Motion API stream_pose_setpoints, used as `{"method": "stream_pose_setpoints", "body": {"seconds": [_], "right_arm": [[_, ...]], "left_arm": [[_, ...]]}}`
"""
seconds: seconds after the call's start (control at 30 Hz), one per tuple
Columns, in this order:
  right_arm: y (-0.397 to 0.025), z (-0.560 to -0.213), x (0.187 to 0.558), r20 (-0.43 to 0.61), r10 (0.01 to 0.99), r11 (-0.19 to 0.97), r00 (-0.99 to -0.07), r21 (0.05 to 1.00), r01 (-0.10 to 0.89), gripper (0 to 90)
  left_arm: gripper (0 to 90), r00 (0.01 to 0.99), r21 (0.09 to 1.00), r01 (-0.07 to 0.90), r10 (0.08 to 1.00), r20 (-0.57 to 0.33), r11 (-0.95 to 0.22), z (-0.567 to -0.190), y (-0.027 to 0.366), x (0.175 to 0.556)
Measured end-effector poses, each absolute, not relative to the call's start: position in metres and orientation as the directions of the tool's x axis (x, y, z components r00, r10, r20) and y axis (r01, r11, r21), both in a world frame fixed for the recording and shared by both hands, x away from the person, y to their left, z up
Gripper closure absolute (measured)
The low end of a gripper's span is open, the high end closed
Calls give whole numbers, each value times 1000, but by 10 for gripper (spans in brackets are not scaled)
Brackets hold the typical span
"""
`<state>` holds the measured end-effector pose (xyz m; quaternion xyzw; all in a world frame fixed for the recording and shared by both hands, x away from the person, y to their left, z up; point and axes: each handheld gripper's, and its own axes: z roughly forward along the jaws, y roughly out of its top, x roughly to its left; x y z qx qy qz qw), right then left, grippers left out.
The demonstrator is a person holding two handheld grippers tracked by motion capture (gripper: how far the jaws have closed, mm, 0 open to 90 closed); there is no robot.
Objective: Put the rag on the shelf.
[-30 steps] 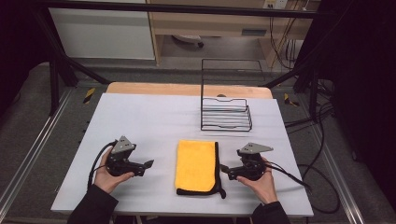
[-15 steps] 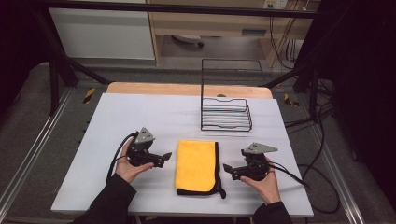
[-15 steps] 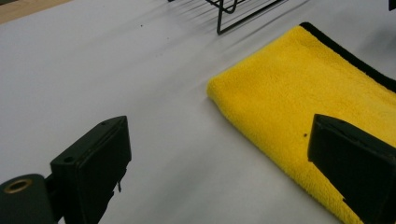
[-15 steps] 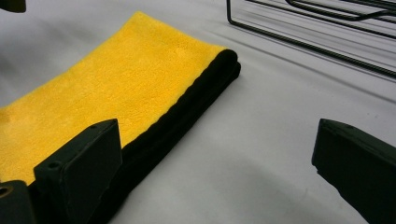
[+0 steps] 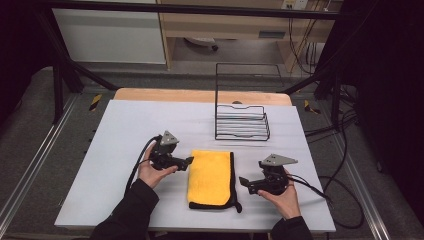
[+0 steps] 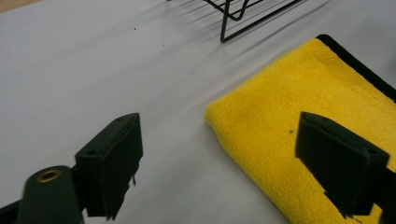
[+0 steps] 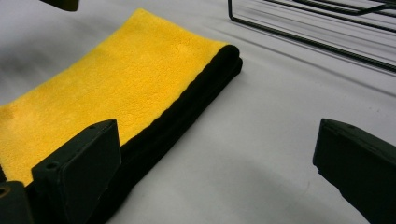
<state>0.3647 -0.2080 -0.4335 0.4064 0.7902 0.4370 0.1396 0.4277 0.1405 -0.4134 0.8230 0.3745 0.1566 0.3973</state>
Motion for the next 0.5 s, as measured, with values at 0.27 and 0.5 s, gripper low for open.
{"method": "stream_pose_setpoints", "body": {"seconds": [0.27,0.5], "right_arm": [[-206,-436,365,135,767,295,-628,795,531,17],[-206,-436,366,141,768,293,-625,790,539,20]], "left_arm": [[285,650,740,535,758,-52,-408,-422,127,439],[443,641,720,560,765,-62,-410,-435,120,449]]}}
